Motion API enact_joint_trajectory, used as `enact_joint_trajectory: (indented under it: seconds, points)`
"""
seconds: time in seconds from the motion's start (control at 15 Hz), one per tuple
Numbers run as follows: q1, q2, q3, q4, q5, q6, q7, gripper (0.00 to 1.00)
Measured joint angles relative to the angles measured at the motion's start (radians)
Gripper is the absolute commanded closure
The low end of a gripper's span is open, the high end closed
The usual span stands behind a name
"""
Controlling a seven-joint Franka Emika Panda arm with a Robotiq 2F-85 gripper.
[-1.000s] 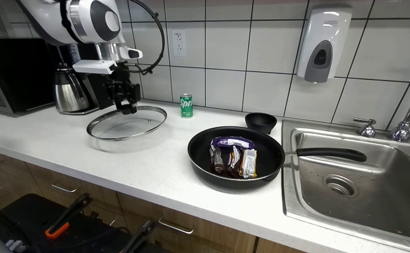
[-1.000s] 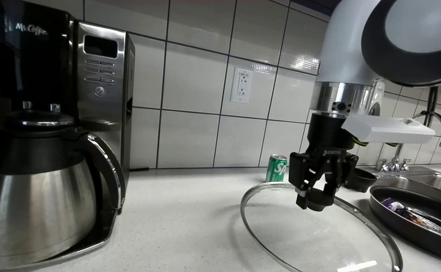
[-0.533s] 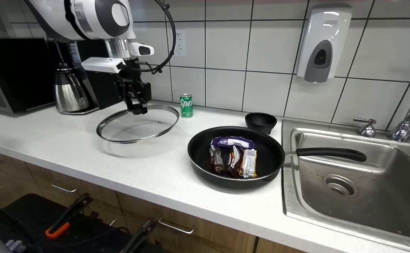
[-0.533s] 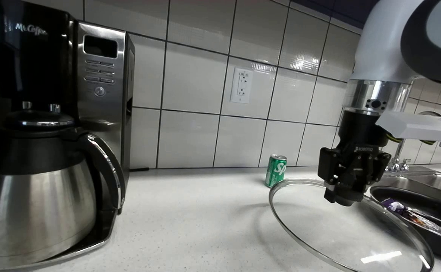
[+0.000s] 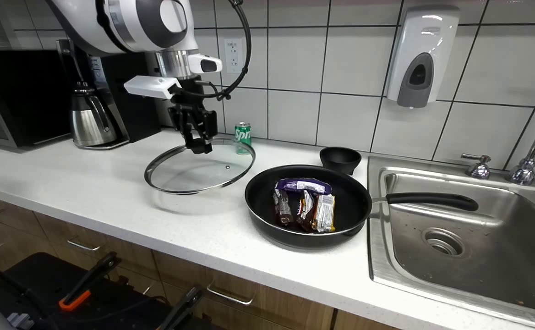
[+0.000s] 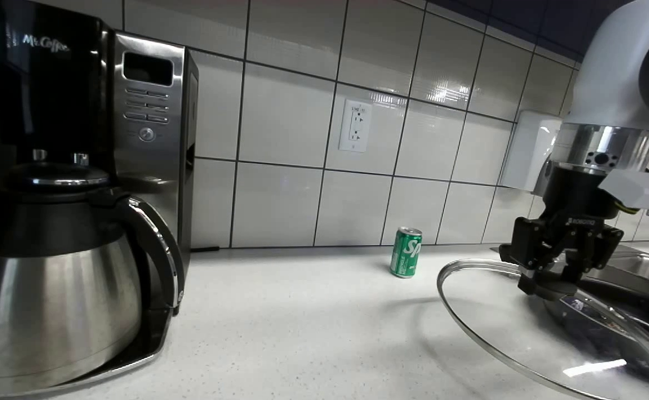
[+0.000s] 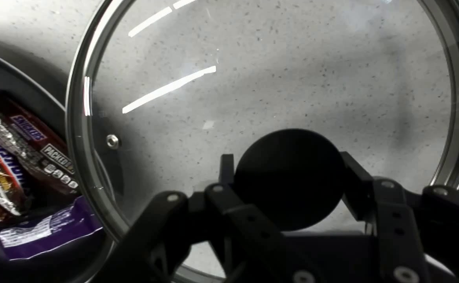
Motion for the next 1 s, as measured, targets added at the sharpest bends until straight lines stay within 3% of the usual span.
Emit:
enact_joint_trajectory:
  seconds: [0.47, 1.0]
  points:
    - [-0.078, -0.048, -0.046, -0.051, -0.02, 0.011, -0.035, 0.61]
    - [-0.158, -0.097, -0.124, -0.068, -0.017, 0.01, -0.172, 0.61]
